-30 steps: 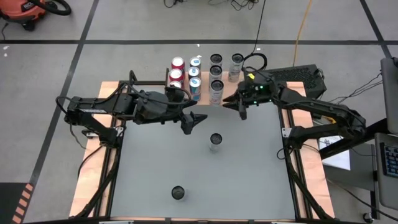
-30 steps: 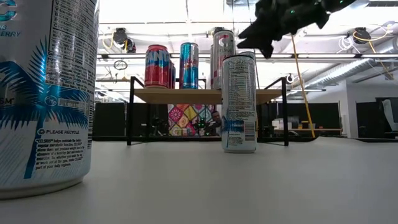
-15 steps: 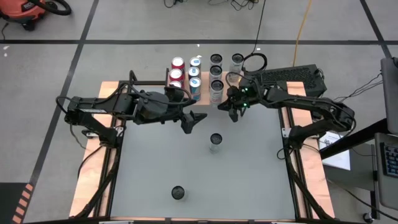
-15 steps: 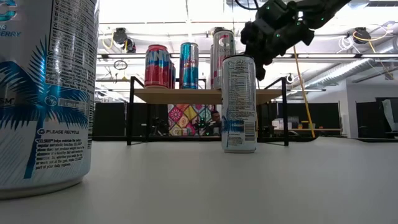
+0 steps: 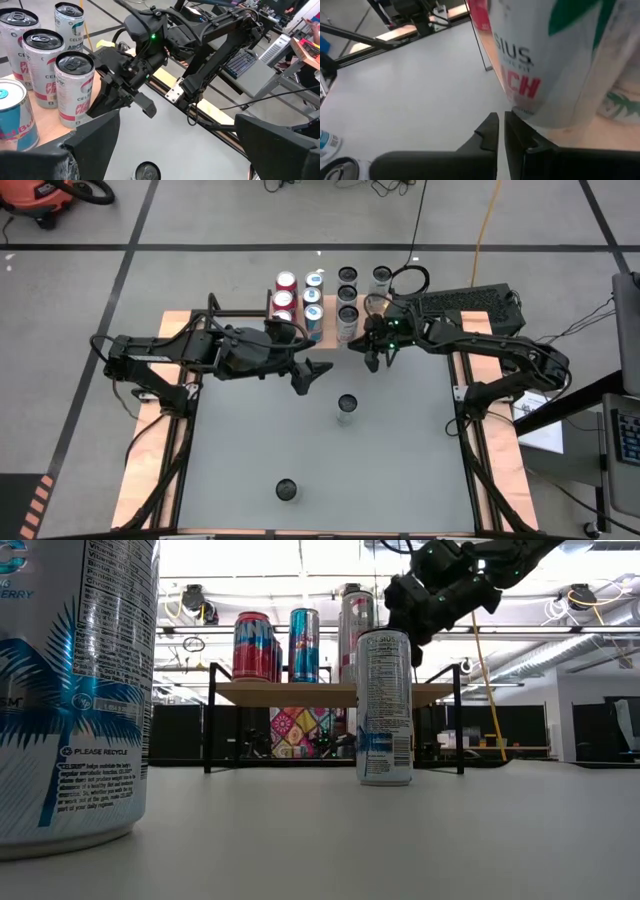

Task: Place canned beverage on shelf
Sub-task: Put the white-pink soda can on the shelf aligned with the other white-pink soda cans

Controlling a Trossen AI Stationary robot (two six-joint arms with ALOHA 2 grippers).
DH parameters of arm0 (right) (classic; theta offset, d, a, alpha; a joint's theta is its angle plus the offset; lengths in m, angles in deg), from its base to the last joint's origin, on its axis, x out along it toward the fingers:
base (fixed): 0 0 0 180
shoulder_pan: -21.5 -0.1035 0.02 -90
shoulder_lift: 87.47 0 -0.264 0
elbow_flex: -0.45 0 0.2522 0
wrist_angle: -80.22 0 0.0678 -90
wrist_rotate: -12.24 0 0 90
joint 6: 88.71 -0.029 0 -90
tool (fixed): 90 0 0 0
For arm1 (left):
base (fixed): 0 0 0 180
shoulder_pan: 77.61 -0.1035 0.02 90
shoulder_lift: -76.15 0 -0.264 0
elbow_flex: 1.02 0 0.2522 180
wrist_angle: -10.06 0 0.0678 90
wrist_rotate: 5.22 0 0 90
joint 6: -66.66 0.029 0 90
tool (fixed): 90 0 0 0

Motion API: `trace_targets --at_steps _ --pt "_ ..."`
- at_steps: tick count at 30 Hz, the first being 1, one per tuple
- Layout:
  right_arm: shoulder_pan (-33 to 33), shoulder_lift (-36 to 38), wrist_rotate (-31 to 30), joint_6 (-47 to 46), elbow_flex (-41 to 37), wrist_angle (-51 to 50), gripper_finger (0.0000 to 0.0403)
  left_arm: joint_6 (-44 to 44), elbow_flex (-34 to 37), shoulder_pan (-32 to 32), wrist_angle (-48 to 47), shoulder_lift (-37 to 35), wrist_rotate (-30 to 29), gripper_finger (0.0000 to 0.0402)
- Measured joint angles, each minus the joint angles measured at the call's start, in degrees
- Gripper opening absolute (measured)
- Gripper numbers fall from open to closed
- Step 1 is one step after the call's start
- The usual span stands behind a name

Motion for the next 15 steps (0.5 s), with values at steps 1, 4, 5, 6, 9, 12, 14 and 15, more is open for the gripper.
trace_targets --at_steps 1,4,5,6,9,12,14,15 --pt "0.0 0.0 0.03 -0.05 0.0 0.51 0.0 0.02 0.0 0.0 0.0 0.0 0.0 0.0393" --pt "0.0 0.0 0.06 -0.13 0.0 1.85 0.0 0.02 0.0 0.0 -0.02 0.0 0.0 0.0393" --pt "0.0 0.0 0.02 -0.13 0.0 2.24 0.0 0.02 0.0 0.0 -0.13 0.0 0.0 0.0393" --pt "0.0 0.0 -0.04 -0.12 0.0 2.68 0.0 0.02 0.0 0.0 -0.26 0.0 0.0 0.0393" --pt "0.0 0.0 -0.06 -0.15 0.0 3.85 0.0 0.04 0.0 0.0 -0.42 0.0 0.0 0.0393" --pt "0.0 0.01 -1.35 -0.15 0.0 4.32 0.0 0.04 0.0 0.0 -0.42 0.0 0.0 0.0393" --pt "0.0 0.0 -2.81 -0.15 0.0 4.3 0.0 0.04 0.0 0.0 -0.42 0.0 0.0 0.0393" --pt "0.0 0.0 -2.92 -0.35 0.0 4.3 0.0 0.05 0.0 0.0 -0.42 0.0 0.0 0.0393"
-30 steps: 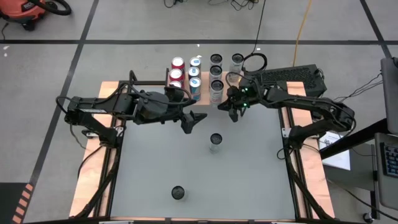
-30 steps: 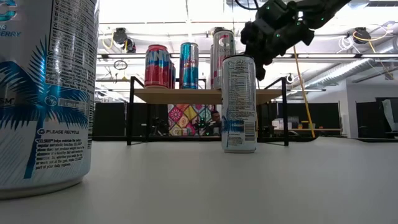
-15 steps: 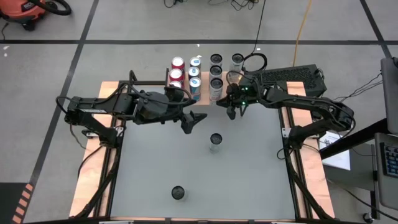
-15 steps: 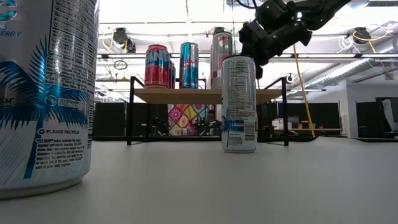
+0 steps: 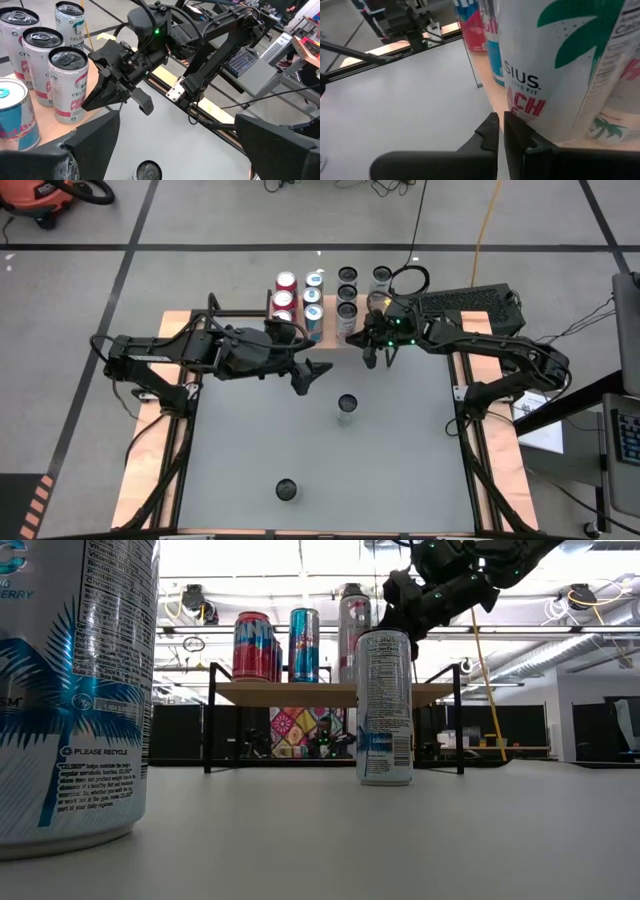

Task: Place canned beverage on shelf
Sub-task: Put the white-pink soda can on the shelf aligned with the other white-pink soda cans, then put the top white-blue soda can on the shelf aligned with the other white-blue soda can

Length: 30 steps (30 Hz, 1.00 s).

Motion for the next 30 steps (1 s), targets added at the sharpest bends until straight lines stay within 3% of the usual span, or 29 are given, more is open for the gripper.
trace_targets --at_steps 6,12,17,20,24,30 --pt "-0.41 1.11 0.58 -1.35 0.0 0.12 0.0 0.17 0.0 0.0 0.0 0.0 0.02 0.0393" --pt "-2.21 5.13 5.7 -9.47 0.0 -1.3 0.0 0.07 0.0 0.0 -0.79 0.0 0.07 0.0393" --pt "-7.9 10.31 7.48 -14.03 0.0 -7.18 0.0 0.64 0.02 0.13 -1.51 0.02 0.11 0.0393" --pt "-12.98 12.98 4.79 -16.64 0.0 -11.25 0.0006 1.97 0.02 0.13 -1.66 0.02 0.15 0.0393" --pt "-19.8 14.91 -0.86 -18.25 0.0 -13.9 0.0038 1.72 0.02 0.13 -4.36 0.02 0.41 0.0393" --pt "-26.95 14.03 -5.84 -18.28 0.04 -13.52 0.0134 0.05 0.04 0.15 -9.29 0.02 0.4 0.0393"
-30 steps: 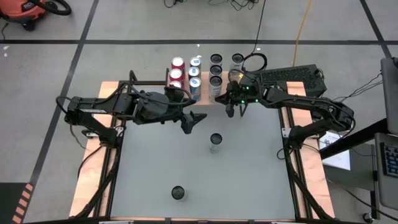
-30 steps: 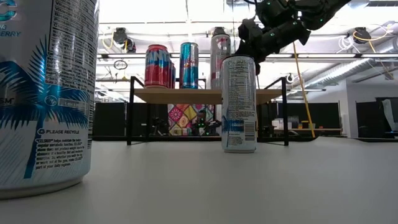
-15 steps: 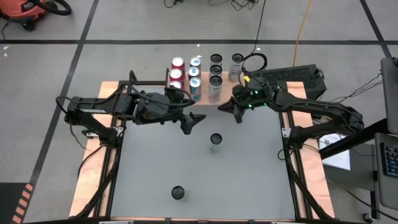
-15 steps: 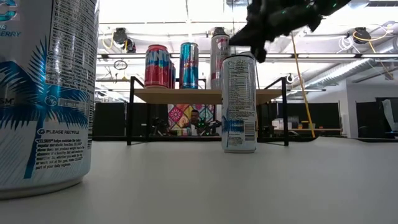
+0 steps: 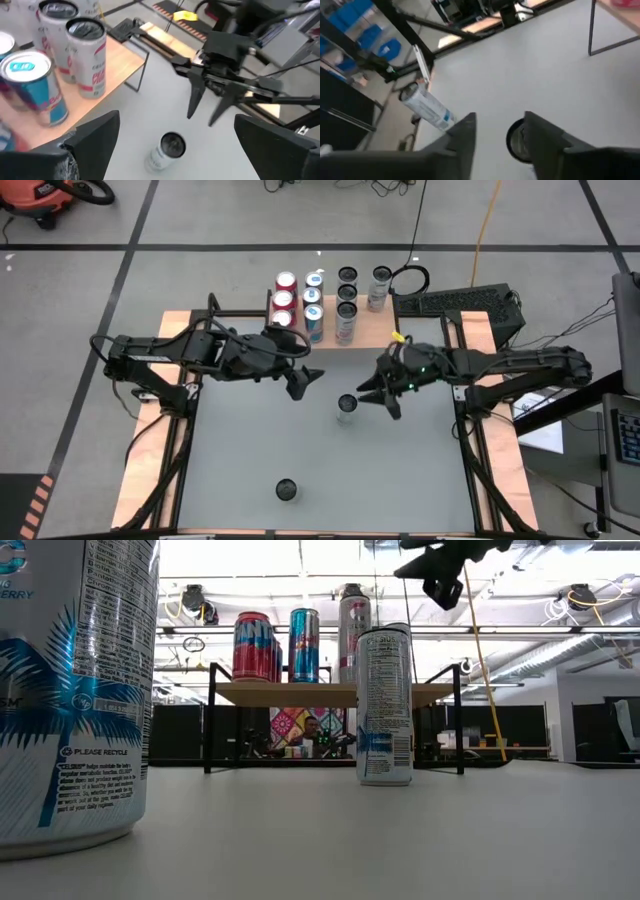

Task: Place canned beverage on shelf
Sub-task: Put the top white-blue soda can on the shelf aligned with the other white-blue soda can

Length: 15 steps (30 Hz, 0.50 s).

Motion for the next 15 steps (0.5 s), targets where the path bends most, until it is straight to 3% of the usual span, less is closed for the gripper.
trace_targets --at_steps 10,15 --pt "-5.69 -3.97 -10.65 -1.02 0.0 0.32 0.0338 -6.12 0.0 0.54 -7.87 0.0 0.1 0.0393" --pt "-5.83 -7.48 -11.4 0.26 0.02 -0.07 0.0386 -6.16 0.28 1.09 -8.74 0.0 0.11 0.0393"
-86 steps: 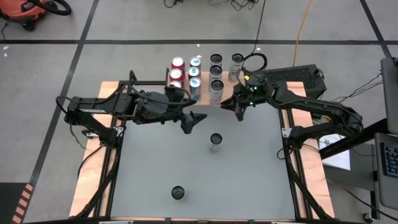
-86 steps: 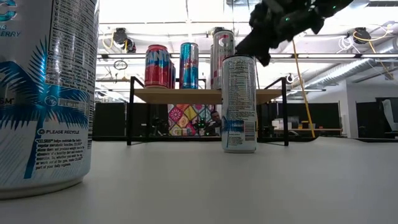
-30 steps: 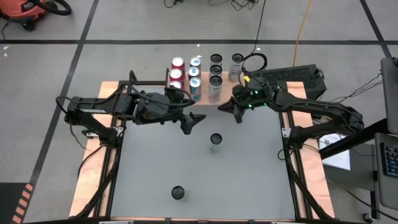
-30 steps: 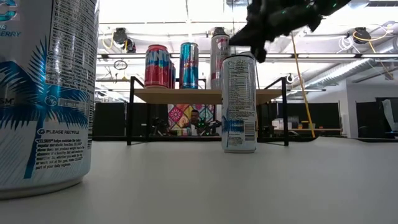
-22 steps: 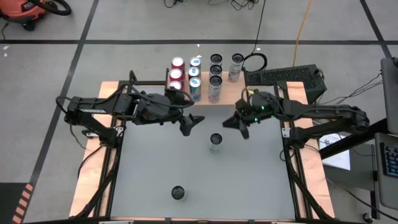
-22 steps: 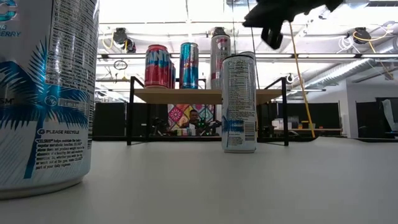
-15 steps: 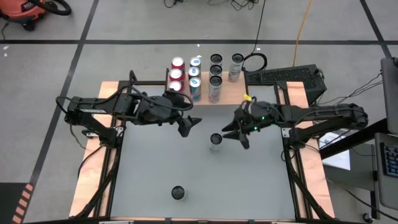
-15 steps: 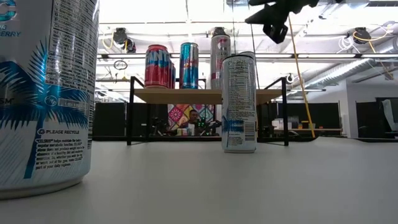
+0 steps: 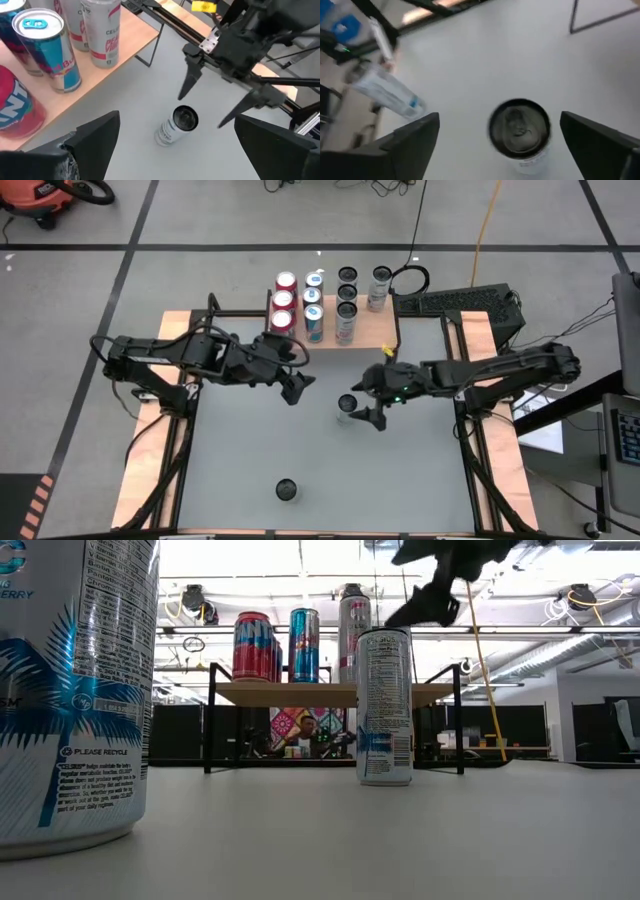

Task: Place canned beverage on shelf
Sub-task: Put the top white-blue soda can on the shelf aligned with the other white-blue soda can

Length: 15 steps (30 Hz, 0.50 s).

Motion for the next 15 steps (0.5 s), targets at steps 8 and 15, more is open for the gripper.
trace_targets --at_steps 8,15 --pt "-0.02 -6.03 -2.17 3.4 0.0 0.03 0.0388 -2.84 1.82 0.38 -0.12 0.04 0.06 0.0393" --pt "0.0 -9.2 -5.24 5.21 0.0 1.33 0.0372 -2.93 2.19 0.9 -0.01 0.04 0.06 0.0393"
